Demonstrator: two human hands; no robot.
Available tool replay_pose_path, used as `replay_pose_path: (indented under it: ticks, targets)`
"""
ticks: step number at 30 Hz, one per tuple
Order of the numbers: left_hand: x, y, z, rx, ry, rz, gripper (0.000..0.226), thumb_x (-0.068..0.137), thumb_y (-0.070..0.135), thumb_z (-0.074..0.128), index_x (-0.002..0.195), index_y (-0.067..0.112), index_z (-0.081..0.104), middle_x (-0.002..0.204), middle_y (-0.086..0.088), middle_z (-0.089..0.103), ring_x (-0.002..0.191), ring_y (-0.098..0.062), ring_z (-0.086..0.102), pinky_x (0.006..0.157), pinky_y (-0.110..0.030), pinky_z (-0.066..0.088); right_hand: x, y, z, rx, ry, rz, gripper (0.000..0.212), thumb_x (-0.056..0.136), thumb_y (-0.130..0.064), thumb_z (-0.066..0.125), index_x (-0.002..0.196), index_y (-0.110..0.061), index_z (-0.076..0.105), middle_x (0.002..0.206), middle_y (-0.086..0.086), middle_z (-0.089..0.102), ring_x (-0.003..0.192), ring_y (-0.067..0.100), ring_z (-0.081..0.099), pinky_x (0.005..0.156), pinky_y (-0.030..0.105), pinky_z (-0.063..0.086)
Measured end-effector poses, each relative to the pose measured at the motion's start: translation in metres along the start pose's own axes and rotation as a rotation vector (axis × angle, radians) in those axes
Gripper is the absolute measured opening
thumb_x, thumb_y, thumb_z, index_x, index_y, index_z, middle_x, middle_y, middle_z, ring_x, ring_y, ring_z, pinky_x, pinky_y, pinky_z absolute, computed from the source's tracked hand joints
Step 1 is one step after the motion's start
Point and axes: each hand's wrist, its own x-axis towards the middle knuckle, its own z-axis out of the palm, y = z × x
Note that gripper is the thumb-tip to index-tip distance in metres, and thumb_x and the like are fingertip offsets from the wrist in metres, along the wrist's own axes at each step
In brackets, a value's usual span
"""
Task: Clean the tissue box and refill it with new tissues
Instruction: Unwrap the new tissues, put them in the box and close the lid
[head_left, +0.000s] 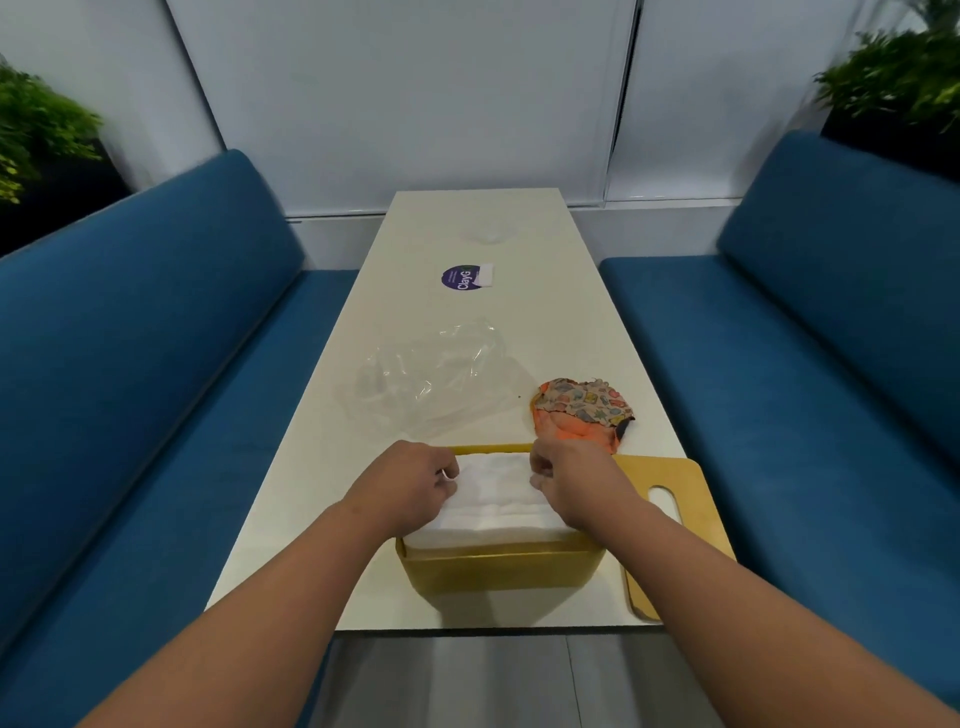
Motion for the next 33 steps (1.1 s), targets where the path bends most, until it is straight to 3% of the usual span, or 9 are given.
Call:
replay_pose_path:
  ticks: [7, 11, 15, 17, 20, 23, 26, 29, 33]
  targets:
    - [0.006, -0.005, 0.003, 0.013, -0.025, 0.005, 0.012, 0.091, 0.029, 0.062, 0.100, 0.023, 0.069, 0.099, 0.002, 0.067, 0.086, -0.014, 0.059, 0.080, -0.028, 0.053, 0.000, -0.007, 0.003, -0.087, -0.033, 0.082, 0.011, 0.094, -0.023, 0.062, 0.102, -0.021, 0.069, 0.102, 0.004, 0.064, 0.087, 0.019, 0.056, 0.080, 0.037, 0.055]
    - [0.006, -0.007, -0.003, -0.062, -0.019, 0.022, 0.015, 0.093, 0.029, 0.057, 0.094, 0.021, 0.070, 0.090, 0.005, 0.065, 0.079, -0.012, 0.058, 0.074, -0.027, 0.052, -0.001, -0.010, 0.000, -0.087, -0.075, 0.083, 0.024, 0.092, -0.038, 0.062, 0.108, -0.021, 0.067, 0.108, 0.001, 0.063, 0.094, 0.018, 0.056, 0.082, 0.034, 0.052]
    - [0.001, -0.007, 0.000, -0.006, 0.014, 0.069, 0.022, 0.094, 0.021, 0.053, 0.109, 0.020, 0.068, 0.102, 0.003, 0.057, 0.091, -0.015, 0.055, 0.082, -0.026, 0.049, -0.004, -0.014, -0.006, -0.099, -0.084, 0.069, 0.024, 0.093, -0.034, 0.060, 0.112, -0.021, 0.066, 0.116, 0.000, 0.060, 0.100, 0.021, 0.056, 0.086, 0.036, 0.053]
    - [0.000, -0.008, -0.003, -0.040, 0.023, 0.080, 0.027, 0.093, 0.019, 0.053, 0.117, 0.021, 0.064, 0.109, 0.004, 0.056, 0.097, -0.013, 0.055, 0.086, -0.024, 0.047, -0.006, -0.011, -0.011, -0.035, -0.031, 0.055, 0.024, 0.094, -0.037, 0.057, 0.109, -0.021, 0.067, 0.110, -0.003, 0.060, 0.094, 0.017, 0.055, 0.082, 0.033, 0.051]
    - [0.002, -0.002, -0.014, -0.057, 0.046, 0.118, 0.029, 0.090, 0.023, 0.058, 0.118, 0.025, 0.063, 0.112, 0.009, 0.057, 0.101, -0.010, 0.054, 0.088, -0.021, 0.044, -0.010, 0.005, -0.023, 0.127, 0.201, 0.043, 0.021, 0.097, -0.037, 0.052, 0.099, -0.022, 0.066, 0.091, -0.009, 0.062, 0.083, 0.011, 0.054, 0.072, 0.027, 0.045]
    - [0.002, 0.008, -0.021, -0.008, 0.057, 0.145, 0.030, 0.089, 0.033, 0.060, 0.119, 0.029, 0.063, 0.116, 0.013, 0.057, 0.108, -0.007, 0.049, 0.092, -0.019, 0.040, -0.010, 0.040, -0.029, 0.222, 0.377, 0.247, 0.022, 0.095, -0.039, 0.054, 0.100, -0.020, 0.064, 0.092, -0.006, 0.065, 0.082, 0.014, 0.058, 0.069, 0.031, 0.050]
    - [-0.001, 0.018, -0.019, 0.040, 0.033, 0.147, 0.034, 0.088, 0.044, 0.061, 0.121, 0.034, 0.061, 0.124, 0.015, 0.053, 0.118, -0.007, 0.042, 0.095, -0.020, 0.034, -0.015, 0.081, -0.020, 0.039, 0.159, 0.529, 0.038, 0.090, -0.047, 0.055, 0.113, -0.018, 0.058, 0.102, 0.001, 0.064, 0.085, 0.018, 0.058, 0.066, 0.030, 0.048]
    - [-0.002, 0.029, -0.013, 0.068, 0.012, 0.136, 0.041, 0.085, 0.051, 0.063, 0.123, 0.036, 0.059, 0.131, 0.014, 0.050, 0.123, -0.007, 0.038, 0.101, -0.023, 0.032, -0.023, 0.101, -0.002, -0.132, -0.109, 0.598, 0.052, 0.079, -0.068, 0.058, 0.099, -0.020, 0.057, 0.088, -0.003, 0.060, 0.076, 0.014, 0.057, 0.060, 0.028, 0.051]
    - [-0.005, 0.035, -0.005, 0.065, -0.040, 0.136, 0.059, 0.077, 0.063, 0.065, 0.129, 0.039, 0.053, 0.140, 0.015, 0.043, 0.130, -0.007, 0.033, 0.108, -0.028, 0.029, -0.027, 0.104, 0.013, -0.133, -0.146, 0.625, 0.053, 0.072, -0.070, 0.066, 0.089, -0.023, 0.047, 0.076, -0.005, 0.052, 0.067, 0.012, 0.053, 0.054, 0.027, 0.047]
